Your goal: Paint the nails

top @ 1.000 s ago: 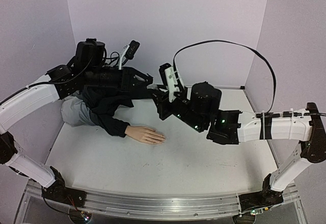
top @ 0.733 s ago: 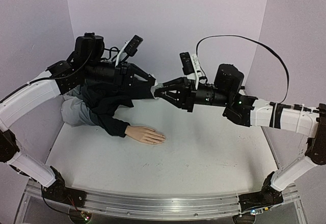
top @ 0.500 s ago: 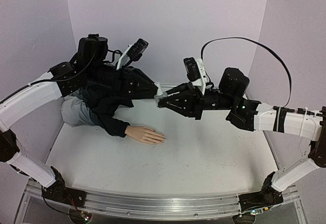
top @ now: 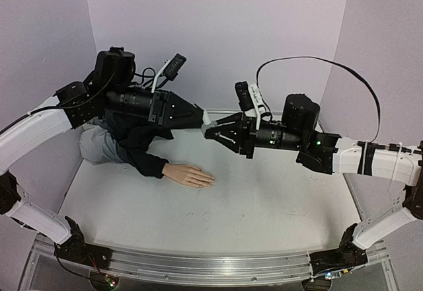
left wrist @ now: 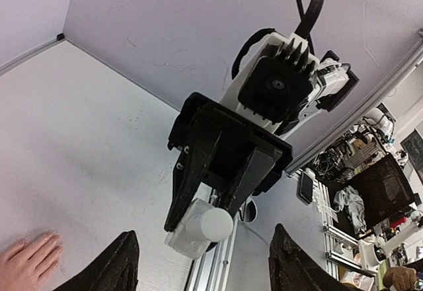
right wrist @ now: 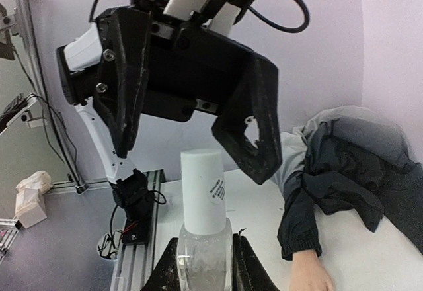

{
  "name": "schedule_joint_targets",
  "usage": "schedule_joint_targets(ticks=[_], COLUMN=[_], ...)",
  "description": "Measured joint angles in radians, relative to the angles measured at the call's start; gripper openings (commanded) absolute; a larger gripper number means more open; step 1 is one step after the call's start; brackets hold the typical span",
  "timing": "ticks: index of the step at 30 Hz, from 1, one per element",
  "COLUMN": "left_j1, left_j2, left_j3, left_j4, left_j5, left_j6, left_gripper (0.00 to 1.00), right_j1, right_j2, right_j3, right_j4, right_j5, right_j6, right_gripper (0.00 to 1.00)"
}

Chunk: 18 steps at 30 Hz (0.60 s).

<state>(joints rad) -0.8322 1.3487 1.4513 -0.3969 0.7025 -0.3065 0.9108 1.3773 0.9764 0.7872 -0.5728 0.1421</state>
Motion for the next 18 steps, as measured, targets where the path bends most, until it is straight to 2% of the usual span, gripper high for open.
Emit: schedule_joint_targets(ticks=[11, 18], left_j1=[-0.01, -0.011], left_j2=[0.022, 0.063], left_j3=[0.027, 0.067], left_j4=[-0.096, -0.144], left_j5=[-0.07, -0.084], left_j6=[0.005, 0.024], left_gripper=[0.52, 0.28], right_j1=[0.017, 0.029], right_j2=[0.03, 0.053], right_j3=[0.016, 0.039], right_j4=[-0.067, -0.091], right_j5=[0.112, 0.127], right_j6=[-0.016, -0.034], right_gripper=[0.0, 0.0])
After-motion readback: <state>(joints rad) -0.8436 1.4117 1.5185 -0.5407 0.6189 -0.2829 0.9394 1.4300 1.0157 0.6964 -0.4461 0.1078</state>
